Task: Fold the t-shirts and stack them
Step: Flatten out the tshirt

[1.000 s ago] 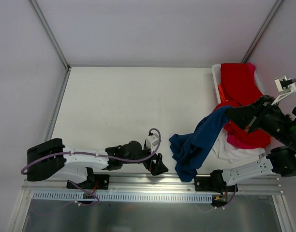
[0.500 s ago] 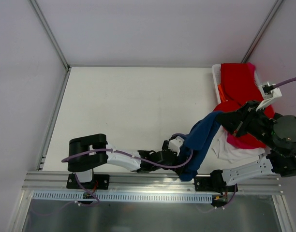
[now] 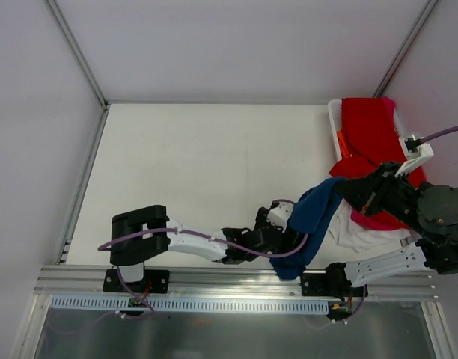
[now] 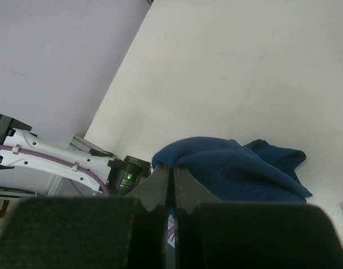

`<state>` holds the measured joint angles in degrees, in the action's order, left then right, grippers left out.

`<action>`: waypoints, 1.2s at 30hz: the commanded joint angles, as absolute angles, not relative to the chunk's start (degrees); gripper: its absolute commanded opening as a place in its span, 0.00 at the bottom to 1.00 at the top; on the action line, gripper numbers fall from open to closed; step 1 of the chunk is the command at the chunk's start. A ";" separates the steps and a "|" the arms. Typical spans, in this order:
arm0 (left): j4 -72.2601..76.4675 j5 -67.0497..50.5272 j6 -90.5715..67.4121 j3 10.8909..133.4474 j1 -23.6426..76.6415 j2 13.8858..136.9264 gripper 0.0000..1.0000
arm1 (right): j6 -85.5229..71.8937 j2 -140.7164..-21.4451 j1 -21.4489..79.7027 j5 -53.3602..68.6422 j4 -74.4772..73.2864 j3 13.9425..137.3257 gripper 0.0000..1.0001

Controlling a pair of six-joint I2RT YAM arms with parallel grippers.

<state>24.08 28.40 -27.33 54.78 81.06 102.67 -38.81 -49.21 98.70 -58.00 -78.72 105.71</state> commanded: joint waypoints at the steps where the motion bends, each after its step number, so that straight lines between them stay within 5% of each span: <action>1: 23.12 31.11 -26.45 56.16 81.47 102.13 0.83 | -39.81 -47.99 98.61 -58.71 -94.75 104.94 0.00; 5: 22.06 31.38 -27.33 56.34 81.47 102.92 0.66 | -40.34 -47.11 98.53 -58.97 -94.75 104.07 0.01; 9: 19.26 31.55 -29.70 56.16 81.47 103.10 0.25 | -41.04 -46.50 98.53 -58.97 -94.75 102.84 0.01; 15: 13.02 33.31 -32.43 54.14 81.56 99.50 0.01 | -42.19 -45.44 98.53 -59.68 -94.75 100.99 0.01; 26: 6.17 36.20 -32.61 49.48 82.09 88.52 0.00 | -43.68 -44.82 98.53 -60.29 -94.75 98.97 0.00; 36: -23.98 45.26 -20.32 62.73 82.35 63.50 0.00 | -38.33 -47.89 98.53 -64.68 -88.77 99.14 0.01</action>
<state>-14.13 39.16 -25.98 56.38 81.80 72.14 -41.19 -45.67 98.70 -60.82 -78.74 98.41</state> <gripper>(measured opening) 0.012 0.023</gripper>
